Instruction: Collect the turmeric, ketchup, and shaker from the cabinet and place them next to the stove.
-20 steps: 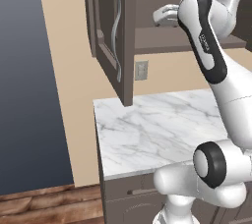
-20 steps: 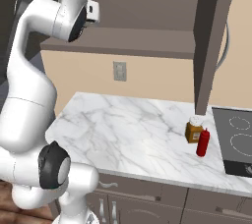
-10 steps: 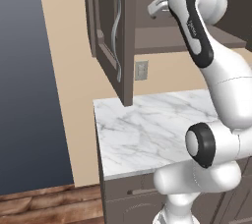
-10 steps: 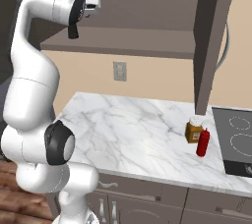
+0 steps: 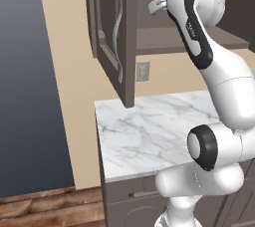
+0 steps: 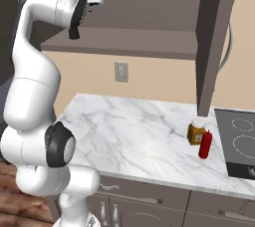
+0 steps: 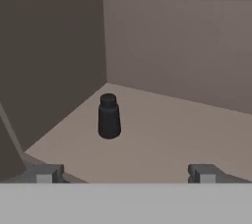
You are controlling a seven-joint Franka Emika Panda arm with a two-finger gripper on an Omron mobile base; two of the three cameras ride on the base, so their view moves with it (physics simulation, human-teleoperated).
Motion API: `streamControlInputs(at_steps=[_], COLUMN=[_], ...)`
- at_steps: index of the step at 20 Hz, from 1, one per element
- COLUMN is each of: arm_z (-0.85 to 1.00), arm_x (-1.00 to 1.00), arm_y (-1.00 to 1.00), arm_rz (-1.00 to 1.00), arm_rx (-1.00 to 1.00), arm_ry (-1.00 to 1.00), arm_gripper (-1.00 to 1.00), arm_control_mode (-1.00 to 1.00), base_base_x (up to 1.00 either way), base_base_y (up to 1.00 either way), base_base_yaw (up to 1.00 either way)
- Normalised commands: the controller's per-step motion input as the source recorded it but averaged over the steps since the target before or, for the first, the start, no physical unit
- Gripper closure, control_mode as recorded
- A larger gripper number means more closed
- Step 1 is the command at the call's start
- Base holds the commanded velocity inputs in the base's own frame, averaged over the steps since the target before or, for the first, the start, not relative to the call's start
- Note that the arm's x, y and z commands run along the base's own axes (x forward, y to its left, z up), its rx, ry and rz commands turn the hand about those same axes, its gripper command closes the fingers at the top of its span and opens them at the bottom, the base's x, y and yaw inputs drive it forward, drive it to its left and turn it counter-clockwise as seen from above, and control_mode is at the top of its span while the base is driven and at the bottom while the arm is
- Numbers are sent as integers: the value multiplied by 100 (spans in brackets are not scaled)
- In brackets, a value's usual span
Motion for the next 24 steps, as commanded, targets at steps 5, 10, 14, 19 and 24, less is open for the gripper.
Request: streamControlInputs(at_steps=[5,10,14,19,24], arm_z=[-8,-5,0,-3,-16], arm_x=[10,17,19,27,25], arm_y=[6,32,32,23,11], arm_rz=[0,0,0,0,2], arm_rx=[-3,0,0,0,0], arm_ry=[0,-3,-5,-7,-1], arm_gripper=[-100,-100,-100,-100,-100], arm_control_mode=[-100,-100,-100,-100,-100], base_base_x=[0,0,0,0,0], base_base_y=[0,0,0,0,0], base_base_yaw=[0,0,0,0,0])
